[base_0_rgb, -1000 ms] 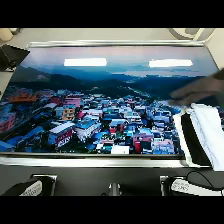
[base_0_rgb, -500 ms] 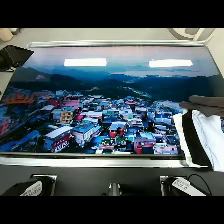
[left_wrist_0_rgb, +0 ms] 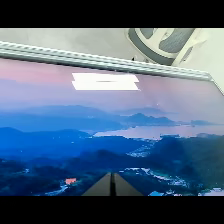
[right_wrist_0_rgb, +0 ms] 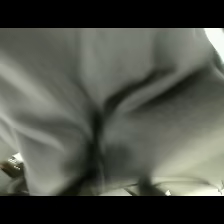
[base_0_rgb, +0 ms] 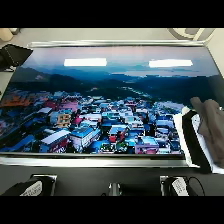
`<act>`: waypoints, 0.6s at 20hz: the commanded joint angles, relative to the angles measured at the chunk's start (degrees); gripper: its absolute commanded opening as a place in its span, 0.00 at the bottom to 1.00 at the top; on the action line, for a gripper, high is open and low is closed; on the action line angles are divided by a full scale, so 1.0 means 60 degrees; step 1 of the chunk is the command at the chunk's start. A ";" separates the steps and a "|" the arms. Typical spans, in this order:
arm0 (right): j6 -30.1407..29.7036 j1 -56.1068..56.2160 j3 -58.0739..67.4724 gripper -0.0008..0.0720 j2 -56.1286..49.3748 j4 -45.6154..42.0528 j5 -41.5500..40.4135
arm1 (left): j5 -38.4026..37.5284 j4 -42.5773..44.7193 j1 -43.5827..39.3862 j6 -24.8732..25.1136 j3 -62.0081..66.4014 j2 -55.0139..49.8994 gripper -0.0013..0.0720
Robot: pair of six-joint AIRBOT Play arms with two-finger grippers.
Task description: Fold the shirts.
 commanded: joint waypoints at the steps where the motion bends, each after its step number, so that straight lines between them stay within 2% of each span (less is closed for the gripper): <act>1: -0.0397 -0.0007 -0.0783 1.00 0.0277 -0.0729 -0.1461 | 0.0004 -0.0004 0.0007 0.0004 0.0044 0.0029 0.06; 3: -0.1129 -0.0007 0.0408 0.96 0.0270 -0.0750 -0.2251 | 0.0007 0.0000 0.0007 0.0007 0.0321 0.0076 0.06; 5: -0.1147 -0.0007 0.2171 0.95 0.0270 -0.0233 -0.3880 | 0.0106 0.0007 0.0007 0.0007 0.0907 0.0051 0.06; 7: -0.1177 -0.0004 0.3829 0.92 0.0270 0.1676 -0.5683 | 0.0342 0.0827 -0.0146 -0.0044 0.1632 -0.0087 0.05; 8: -0.1169 0.0106 0.4375 0.89 0.0270 0.2962 -0.6419 | 0.0430 0.2131 -0.0419 -0.0623 0.2018 -0.0233 0.05; 10: -0.1169 0.1195 0.4717 0.89 0.0270 0.4350 -0.6750 | 0.0069 0.5708 -0.1242 -0.2379 0.2575 -0.0692 0.05; 11: -0.1122 0.2120 0.4703 0.89 0.0186 0.4320 -0.6364 | -0.0317 0.7413 -0.1723 -0.3071 0.2601 -0.0973 0.05; 12: -0.0852 0.3271 0.4699 0.89 -0.0044 0.3942 -0.5595 | -0.0903 0.8429 -0.2124 -0.3446 0.2586 -0.1268 0.06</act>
